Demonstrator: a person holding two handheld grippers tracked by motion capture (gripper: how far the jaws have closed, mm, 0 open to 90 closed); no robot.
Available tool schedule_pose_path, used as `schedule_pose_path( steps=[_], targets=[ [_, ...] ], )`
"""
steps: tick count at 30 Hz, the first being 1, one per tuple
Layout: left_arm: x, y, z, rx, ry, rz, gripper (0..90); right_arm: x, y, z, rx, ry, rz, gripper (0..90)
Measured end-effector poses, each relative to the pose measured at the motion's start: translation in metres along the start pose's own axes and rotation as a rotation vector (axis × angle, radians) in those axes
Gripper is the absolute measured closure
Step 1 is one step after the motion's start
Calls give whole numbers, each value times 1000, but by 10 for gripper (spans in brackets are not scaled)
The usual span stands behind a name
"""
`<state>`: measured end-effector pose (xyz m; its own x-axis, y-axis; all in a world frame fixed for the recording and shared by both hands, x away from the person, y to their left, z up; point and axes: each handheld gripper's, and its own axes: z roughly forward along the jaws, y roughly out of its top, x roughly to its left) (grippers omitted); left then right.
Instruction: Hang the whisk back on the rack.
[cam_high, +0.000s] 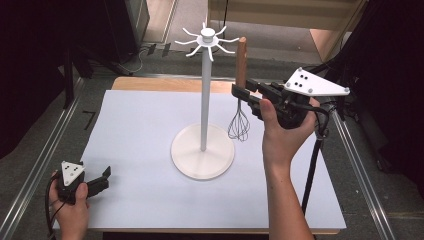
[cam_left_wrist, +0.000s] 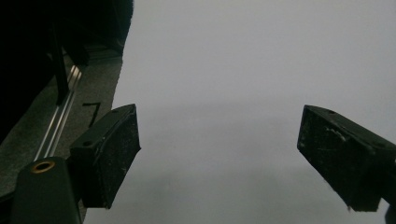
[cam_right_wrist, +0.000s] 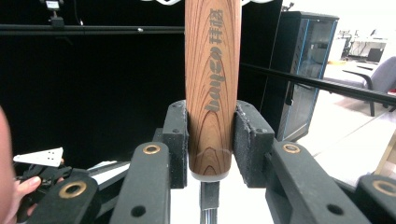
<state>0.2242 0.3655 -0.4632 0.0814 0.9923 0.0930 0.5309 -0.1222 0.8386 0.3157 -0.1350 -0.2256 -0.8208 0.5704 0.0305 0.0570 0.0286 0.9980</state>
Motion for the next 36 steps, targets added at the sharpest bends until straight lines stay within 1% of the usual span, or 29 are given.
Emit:
schedule_pose_path(
  steps=[4,7,8,9,17,23,24,27,32,36],
  targets=[
    [0,0,0,0,1,1,136,-2,-1,2,5,-3,15,700],
    [0,0,0,0,0,1,136,-2,-2,4,5,0,13,700],
    [0,0,0,0,0,1,136,-2,-2,5,3,-1,6,700],
    [0,0,0,0,1,2,136,-1,-2,5,10,-2,13,700],
    [0,0,0,1,0,6,135,-1,-4,11,24,-14,10,700],
    [0,0,0,1,0,5,136,-1,-6,15,30,-8,15,700],
    [0,0,0,1,0,5,136,-1,-7,16,30,-11,7,701],
    [0,0,0,0,0,3,136,0,-7,18,37,-13,11,700],
    [0,0,0,0,0,3,136,3,-4,14,21,-27,-9,700],
    [-1,0,0,3,3,7,135,2,-4,15,35,-35,-8,700]
  ],
)
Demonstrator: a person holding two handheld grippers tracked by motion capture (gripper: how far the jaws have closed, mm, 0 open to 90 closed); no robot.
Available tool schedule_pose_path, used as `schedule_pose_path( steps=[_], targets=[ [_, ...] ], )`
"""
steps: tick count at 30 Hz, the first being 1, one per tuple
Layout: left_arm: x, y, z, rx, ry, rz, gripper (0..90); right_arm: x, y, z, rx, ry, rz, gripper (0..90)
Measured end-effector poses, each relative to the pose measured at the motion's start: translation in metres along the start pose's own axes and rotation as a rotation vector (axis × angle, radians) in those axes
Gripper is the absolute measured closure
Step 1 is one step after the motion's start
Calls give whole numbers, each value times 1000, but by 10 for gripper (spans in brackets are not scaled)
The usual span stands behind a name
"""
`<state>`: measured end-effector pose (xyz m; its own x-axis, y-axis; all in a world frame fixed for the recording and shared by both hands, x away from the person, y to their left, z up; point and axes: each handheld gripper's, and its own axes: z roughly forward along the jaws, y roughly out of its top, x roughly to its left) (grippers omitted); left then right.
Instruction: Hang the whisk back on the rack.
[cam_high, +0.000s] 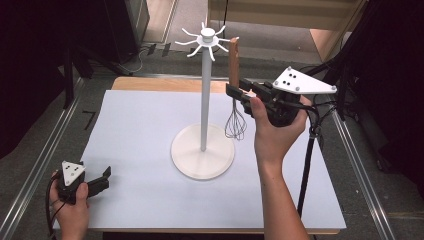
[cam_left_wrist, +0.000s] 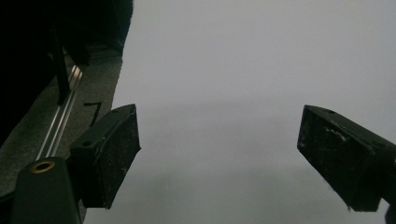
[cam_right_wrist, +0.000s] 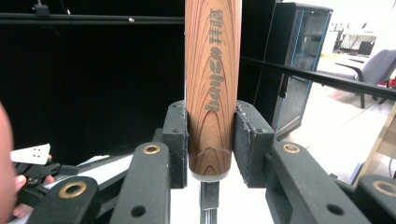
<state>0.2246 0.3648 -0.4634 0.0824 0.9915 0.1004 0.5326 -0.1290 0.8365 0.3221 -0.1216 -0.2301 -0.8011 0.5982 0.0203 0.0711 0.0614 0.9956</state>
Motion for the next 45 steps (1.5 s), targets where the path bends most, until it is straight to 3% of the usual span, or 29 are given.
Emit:
schedule_pose_path(
  steps=[18,31,40,42,45],
  targets=[
    [0,0,0,1,-1,-3,135,2,-12,16,-4,12,6,700],
    [0,0,0,1,-2,-1,135,5,-19,25,-31,46,50,699],
    [0,0,0,3,-4,-1,135,5,-18,23,-25,40,51,693],
    [0,0,0,5,-2,-1,135,5,-17,22,-21,28,43,659],
    [0,0,0,5,-2,-5,135,5,-15,17,-42,10,30,512]
  ],
)
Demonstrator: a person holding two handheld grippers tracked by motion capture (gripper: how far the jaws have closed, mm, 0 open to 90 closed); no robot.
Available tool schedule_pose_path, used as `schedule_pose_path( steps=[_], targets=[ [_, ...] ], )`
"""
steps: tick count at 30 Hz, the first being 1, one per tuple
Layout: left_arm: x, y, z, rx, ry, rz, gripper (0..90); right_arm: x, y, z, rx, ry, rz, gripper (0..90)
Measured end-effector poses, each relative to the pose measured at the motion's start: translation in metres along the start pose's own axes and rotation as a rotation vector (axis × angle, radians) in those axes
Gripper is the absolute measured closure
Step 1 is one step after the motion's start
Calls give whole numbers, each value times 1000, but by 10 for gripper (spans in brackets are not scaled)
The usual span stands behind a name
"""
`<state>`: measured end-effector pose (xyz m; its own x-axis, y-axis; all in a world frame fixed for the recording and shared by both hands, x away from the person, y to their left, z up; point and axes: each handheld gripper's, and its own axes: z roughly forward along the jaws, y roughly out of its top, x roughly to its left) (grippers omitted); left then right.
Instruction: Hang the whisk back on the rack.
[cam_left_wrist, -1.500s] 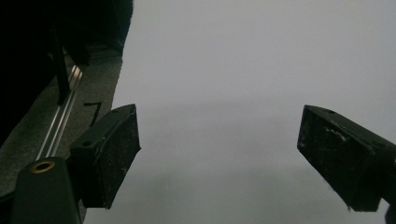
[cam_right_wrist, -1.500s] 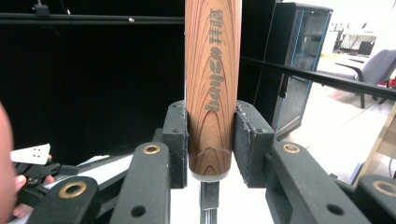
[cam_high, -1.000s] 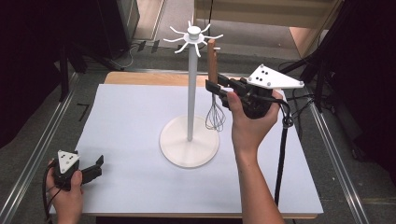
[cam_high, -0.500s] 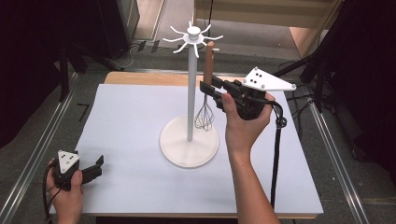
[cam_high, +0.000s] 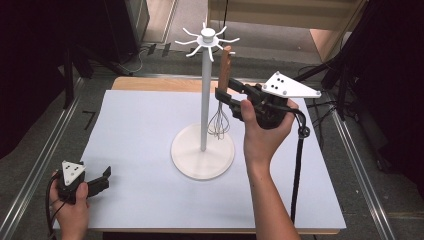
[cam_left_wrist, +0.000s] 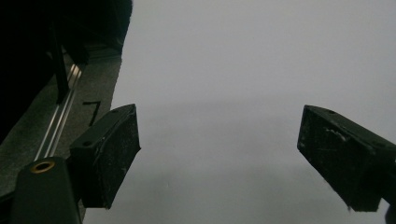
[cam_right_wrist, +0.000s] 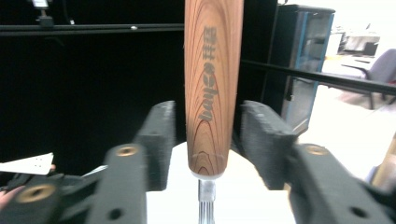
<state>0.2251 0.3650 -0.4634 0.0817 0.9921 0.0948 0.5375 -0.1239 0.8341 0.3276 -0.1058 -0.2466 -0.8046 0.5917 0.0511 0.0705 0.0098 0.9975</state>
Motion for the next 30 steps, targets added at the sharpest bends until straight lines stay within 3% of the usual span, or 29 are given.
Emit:
schedule_pose_path(
  steps=[4,12,16,19,21,23,30],
  targets=[
    [0,0,0,-1,-2,-2,135,-1,2,-7,0,-34,0,359],
    [0,0,0,0,-2,-2,135,-8,-7,-20,32,-151,-34,158],
    [0,0,0,-4,1,5,135,-13,-15,-24,44,-181,-22,125],
    [0,0,0,-1,0,5,135,-16,-21,-26,50,-206,0,49],
    [0,0,0,-1,0,7,135,-17,-26,-27,63,-251,9,0],
    [-1,0,0,-1,2,8,135,-17,-29,-28,82,-296,-5,0],
    [-1,0,1,8,6,10,134,-25,-48,-37,103,-286,16,0]
  ],
)
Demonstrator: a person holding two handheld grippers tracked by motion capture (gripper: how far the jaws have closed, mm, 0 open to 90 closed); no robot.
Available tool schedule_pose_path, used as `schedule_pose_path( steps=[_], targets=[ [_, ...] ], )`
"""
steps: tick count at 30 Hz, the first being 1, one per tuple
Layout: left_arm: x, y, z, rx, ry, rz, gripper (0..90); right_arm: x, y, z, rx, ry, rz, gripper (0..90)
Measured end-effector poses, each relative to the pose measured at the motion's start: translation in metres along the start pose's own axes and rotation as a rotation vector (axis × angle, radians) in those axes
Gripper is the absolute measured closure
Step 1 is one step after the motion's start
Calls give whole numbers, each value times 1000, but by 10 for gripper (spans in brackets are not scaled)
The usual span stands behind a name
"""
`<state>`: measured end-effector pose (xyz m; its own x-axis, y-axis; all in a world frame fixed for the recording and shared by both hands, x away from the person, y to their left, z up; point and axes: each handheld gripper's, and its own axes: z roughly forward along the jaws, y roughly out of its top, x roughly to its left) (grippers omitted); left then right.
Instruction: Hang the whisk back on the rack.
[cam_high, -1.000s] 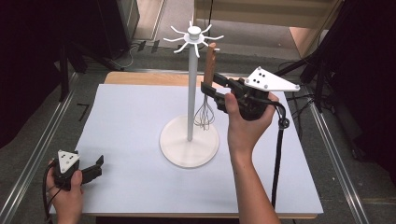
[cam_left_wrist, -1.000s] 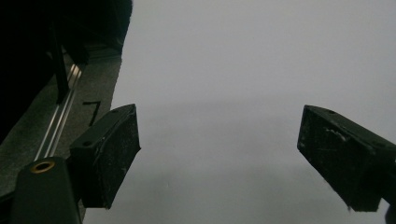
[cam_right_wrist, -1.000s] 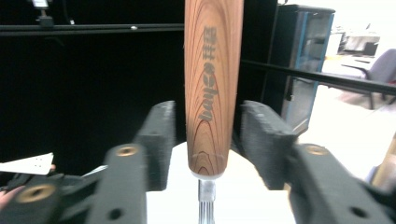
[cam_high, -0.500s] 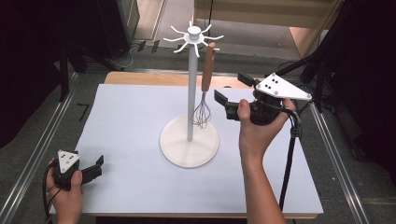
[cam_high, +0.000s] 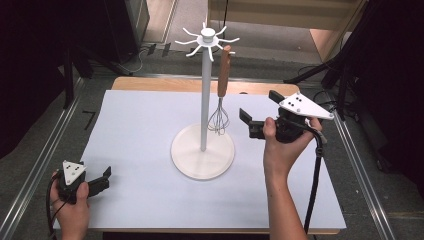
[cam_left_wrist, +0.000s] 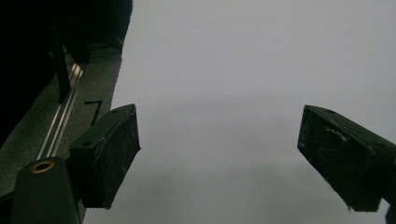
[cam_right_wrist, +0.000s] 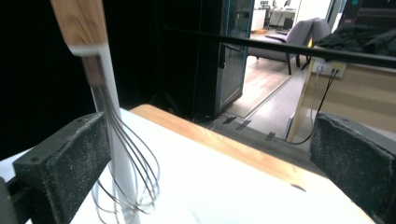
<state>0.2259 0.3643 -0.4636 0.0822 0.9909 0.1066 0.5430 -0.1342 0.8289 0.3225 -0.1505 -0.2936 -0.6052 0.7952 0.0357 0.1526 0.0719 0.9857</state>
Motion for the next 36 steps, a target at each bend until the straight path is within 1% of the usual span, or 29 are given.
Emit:
schedule_pose_path(
  steps=[4,9,11,14,18,20,23,26,31,36],
  targets=[
    [1,0,0,0,-2,-1,134,-7,-14,-2,15,-5,20,0],
    [1,0,1,5,-3,-4,134,-16,-32,-10,6,-24,42,0],
    [1,1,1,11,-5,-6,134,-20,-40,-12,12,-34,52,0],
    [1,0,1,7,-9,-13,133,-26,-55,-16,28,-47,68,0],
    [1,1,1,14,-7,-8,134,-35,-74,-23,36,-82,79,0],
    [1,0,1,6,-9,-17,134,-39,-82,-27,37,-92,89,0],
    [1,0,1,8,-7,-15,134,-44,-93,-33,42,-117,93,0],
    [1,1,1,11,-6,-12,134,-49,-104,-39,48,-133,106,0],
    [1,1,1,12,-2,-19,134,-58,-123,-49,66,-163,126,0],
    [2,1,1,13,-5,-20,134,-63,-141,-57,85,-188,149,0]
  ],
)
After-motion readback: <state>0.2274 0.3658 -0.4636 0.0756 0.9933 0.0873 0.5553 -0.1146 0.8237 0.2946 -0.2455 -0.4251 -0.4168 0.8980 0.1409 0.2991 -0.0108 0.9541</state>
